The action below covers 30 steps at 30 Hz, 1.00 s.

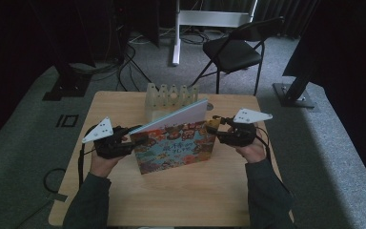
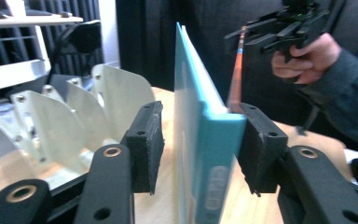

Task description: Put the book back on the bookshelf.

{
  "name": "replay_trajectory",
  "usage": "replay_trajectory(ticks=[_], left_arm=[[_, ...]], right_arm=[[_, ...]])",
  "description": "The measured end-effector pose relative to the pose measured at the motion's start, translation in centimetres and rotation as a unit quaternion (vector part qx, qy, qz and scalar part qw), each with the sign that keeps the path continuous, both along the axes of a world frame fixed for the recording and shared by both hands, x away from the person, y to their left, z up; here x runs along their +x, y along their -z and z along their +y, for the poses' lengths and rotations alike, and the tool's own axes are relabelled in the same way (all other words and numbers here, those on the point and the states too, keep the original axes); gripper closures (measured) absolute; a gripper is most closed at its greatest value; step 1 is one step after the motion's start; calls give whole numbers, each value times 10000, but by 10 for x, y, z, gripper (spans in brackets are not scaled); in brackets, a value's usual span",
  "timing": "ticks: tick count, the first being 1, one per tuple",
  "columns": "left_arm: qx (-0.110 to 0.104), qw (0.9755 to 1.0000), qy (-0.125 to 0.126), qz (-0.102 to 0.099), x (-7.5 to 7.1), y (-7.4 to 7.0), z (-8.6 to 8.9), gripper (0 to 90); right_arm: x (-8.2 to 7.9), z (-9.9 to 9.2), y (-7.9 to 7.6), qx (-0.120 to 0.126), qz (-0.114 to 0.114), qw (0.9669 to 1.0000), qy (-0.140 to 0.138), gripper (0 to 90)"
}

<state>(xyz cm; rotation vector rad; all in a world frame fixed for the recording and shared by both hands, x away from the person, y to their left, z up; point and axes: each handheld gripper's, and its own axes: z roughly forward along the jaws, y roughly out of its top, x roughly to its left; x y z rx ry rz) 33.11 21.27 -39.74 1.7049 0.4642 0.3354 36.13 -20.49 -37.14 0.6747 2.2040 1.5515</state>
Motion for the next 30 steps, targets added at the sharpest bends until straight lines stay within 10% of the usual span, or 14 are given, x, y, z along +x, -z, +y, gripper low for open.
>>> replay_trajectory(ticks=[30], left_arm=[[-31, 9997, -149, 173, 0, 22, -14, 438]], right_arm=[[1, -26, 26, 131, 289, 9989, 355, 459]])
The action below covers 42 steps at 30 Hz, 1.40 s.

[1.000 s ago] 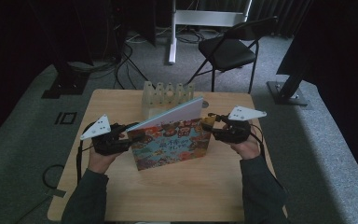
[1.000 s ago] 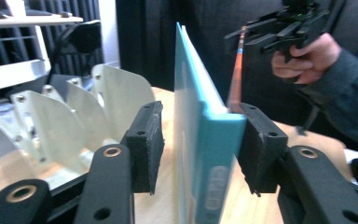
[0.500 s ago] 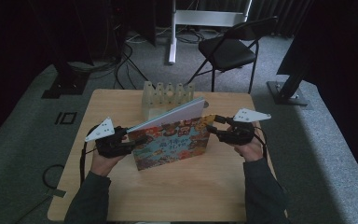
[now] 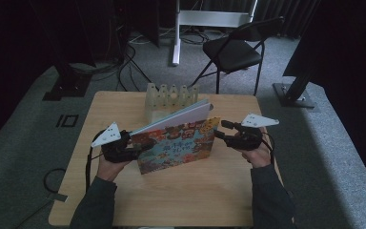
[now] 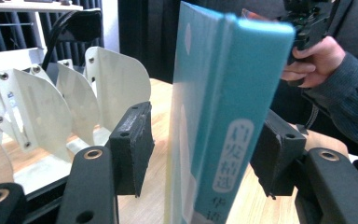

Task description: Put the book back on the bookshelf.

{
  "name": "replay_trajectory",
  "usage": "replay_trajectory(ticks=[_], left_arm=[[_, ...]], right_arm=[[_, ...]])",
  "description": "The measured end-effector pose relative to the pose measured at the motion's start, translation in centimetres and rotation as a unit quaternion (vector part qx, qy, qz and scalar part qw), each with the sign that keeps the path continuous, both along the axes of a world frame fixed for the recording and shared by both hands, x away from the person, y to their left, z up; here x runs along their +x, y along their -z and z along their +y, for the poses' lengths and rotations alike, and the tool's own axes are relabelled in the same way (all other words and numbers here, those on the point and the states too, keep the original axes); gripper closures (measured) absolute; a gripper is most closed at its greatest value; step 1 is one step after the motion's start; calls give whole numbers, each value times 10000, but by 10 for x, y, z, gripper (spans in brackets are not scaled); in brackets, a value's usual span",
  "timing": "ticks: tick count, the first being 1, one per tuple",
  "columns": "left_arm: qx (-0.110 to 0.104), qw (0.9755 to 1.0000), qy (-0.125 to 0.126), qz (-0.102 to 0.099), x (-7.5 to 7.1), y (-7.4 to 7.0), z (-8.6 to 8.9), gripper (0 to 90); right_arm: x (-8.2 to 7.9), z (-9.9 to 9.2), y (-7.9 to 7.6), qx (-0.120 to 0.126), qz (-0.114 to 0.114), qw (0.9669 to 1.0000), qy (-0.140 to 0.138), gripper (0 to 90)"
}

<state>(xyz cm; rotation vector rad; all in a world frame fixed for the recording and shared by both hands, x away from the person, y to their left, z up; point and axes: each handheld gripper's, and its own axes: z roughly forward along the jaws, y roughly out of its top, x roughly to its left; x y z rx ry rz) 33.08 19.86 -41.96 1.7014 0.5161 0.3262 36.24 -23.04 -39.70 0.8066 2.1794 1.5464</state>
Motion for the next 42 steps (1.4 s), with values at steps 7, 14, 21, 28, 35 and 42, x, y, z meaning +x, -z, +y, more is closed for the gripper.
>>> replay_trajectory(ticks=[7, 14, 21, 28, 35, 42], left_arm=[[-35, 10000, 31, -9, 0, 3, -3, 392], [40, 10000, 51, 6, 2, 6, -6, 461], [65, 9999, 76, -6, 3, 10, -8, 528], [157, 9998, 105, -47, 2, 12, -11, 579], [288, 9996, 41, -63, 3, 13, -16, 599], [367, 9992, -19, -150, 2, 13, -18, 624]], right_arm=[[-1, -4, 7, -5, 57, 9999, 105, 459], [-2, -6, 19, -24, 168, 9997, 172, 457], [-4, -7, 32, -73, 277, 9992, 281, 456], [-9, -10, 44, -26, 372, 9987, 354, 454], [-10, -17, 61, -20, 586, 9972, 458, 455], [-12, -20, 73, -268, 660, 9957, 590, 451]])
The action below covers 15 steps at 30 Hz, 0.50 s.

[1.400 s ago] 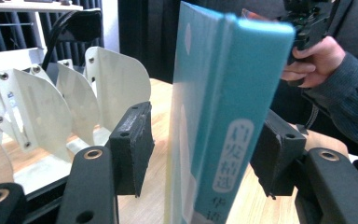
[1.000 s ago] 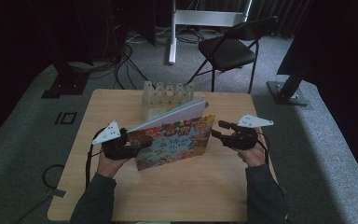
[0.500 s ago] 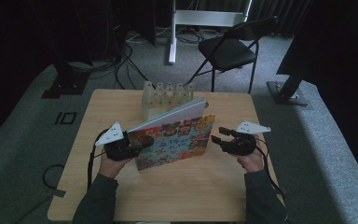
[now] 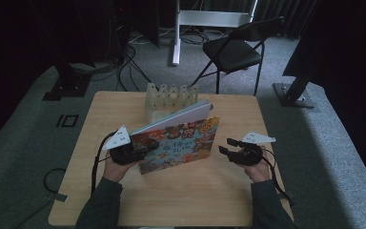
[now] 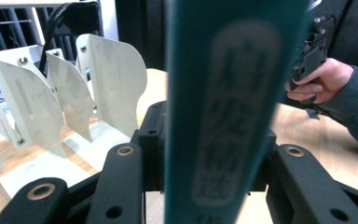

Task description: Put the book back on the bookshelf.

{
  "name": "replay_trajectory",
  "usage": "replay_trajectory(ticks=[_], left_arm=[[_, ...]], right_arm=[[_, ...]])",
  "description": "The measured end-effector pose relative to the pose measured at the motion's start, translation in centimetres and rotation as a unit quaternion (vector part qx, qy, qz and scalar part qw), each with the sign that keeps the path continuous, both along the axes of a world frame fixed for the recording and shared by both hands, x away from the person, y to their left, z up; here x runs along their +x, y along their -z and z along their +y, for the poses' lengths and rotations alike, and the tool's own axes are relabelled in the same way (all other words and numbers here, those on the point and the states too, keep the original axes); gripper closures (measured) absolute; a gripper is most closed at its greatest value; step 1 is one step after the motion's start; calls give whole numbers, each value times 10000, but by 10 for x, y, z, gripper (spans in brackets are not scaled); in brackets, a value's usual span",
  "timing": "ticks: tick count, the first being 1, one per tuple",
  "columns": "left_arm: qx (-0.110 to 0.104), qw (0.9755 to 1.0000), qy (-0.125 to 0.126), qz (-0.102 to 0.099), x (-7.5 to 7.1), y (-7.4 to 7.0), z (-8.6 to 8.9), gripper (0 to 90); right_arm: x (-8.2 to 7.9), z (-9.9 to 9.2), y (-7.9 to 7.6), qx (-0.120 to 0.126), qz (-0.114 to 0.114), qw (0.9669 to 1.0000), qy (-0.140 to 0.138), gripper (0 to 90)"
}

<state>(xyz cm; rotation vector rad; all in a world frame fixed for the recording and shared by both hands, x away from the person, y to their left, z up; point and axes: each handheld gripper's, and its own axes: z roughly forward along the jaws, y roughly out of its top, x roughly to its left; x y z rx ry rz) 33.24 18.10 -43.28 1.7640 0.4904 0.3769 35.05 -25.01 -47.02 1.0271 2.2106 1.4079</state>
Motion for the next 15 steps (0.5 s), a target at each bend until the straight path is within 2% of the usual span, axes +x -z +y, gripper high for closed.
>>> replay_trajectory(ticks=[4, 10, 15], left_arm=[[101, 9999, -52, -86, -1, -1, -1, 674], [217, 9995, 4, -229, -9, -1, -5, 778], [287, 9992, 2, -294, -17, -2, -10, 802]], right_arm=[[-1, -1, 6, -112, 60, 9999, 54, 450], [-3, -4, 12, -257, 104, 9995, 164, 449], [-5, -9, 15, -331, 132, 9990, 252, 448]])
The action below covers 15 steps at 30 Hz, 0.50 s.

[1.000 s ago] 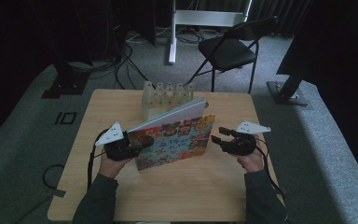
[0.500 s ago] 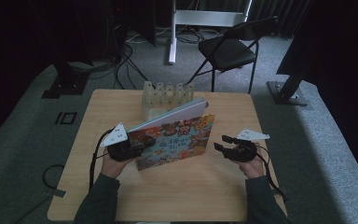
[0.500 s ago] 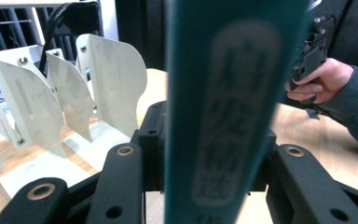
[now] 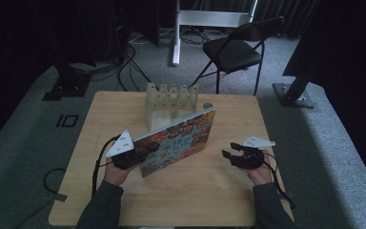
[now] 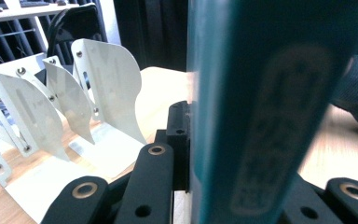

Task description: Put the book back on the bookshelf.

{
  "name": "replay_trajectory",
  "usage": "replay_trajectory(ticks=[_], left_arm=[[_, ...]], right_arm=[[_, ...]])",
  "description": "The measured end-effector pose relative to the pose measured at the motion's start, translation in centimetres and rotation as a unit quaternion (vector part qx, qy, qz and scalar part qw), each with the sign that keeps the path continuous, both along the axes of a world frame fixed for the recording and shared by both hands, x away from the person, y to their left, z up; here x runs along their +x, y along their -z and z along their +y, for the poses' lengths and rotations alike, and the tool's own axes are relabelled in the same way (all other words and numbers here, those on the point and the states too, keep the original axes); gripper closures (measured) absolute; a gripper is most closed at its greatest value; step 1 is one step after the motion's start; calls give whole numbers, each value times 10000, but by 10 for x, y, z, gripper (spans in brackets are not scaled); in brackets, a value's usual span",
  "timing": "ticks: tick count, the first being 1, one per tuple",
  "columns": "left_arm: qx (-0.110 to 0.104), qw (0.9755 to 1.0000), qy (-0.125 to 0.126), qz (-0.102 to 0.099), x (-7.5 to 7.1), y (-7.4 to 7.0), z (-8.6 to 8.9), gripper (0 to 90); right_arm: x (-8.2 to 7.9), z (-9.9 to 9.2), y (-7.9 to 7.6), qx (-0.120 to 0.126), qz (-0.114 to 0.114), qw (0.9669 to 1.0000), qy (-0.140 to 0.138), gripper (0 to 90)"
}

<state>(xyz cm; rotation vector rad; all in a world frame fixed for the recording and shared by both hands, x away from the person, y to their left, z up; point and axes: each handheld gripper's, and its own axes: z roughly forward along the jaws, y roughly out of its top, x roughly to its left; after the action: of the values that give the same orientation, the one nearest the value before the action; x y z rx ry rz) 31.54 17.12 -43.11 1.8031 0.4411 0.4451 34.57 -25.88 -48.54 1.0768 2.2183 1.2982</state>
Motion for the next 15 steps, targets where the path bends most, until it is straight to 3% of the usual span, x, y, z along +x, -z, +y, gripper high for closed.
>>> replay_trajectory(ticks=[7, 15], left_arm=[[-48, 9999, -158, -7, -11, 1, -6, 806], [-20, 9997, -258, 0, -19, 1, -11, 806]], right_arm=[[-3, -6, 8, -197, 73, 9997, 120, 443], [-4, -12, 15, -202, 148, 9994, 220, 438]])
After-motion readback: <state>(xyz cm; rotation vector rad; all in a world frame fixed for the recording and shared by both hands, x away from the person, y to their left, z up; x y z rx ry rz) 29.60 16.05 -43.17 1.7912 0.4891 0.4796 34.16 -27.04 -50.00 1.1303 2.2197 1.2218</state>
